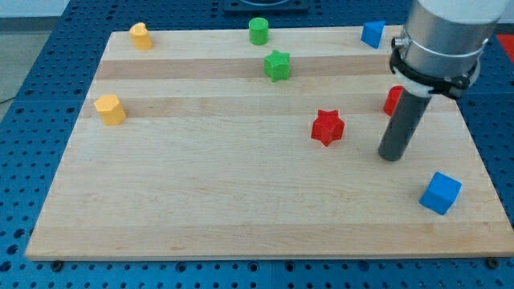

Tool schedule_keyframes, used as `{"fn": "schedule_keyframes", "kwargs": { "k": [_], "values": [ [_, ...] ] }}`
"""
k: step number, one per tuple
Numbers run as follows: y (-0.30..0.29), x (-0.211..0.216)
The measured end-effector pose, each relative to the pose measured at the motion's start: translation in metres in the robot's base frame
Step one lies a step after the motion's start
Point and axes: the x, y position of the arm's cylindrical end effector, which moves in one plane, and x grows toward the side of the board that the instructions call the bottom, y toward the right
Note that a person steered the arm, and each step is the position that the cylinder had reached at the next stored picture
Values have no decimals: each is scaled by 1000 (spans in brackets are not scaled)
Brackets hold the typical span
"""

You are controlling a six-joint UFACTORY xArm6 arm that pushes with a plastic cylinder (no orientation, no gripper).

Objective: Slide the red star to the bottom left

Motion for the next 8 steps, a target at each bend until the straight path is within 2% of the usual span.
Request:
{"fn": "schedule_keyframes", "kwargs": {
  "k": [1,2,3,4,5,6,7,8],
  "values": [
    [-4,-22],
    [-48,-29],
    [-126,-27],
    [-136,-25],
    [-97,-30],
    [-102,-50],
    [-157,-53],
    [-220,-33]
  ]
}}
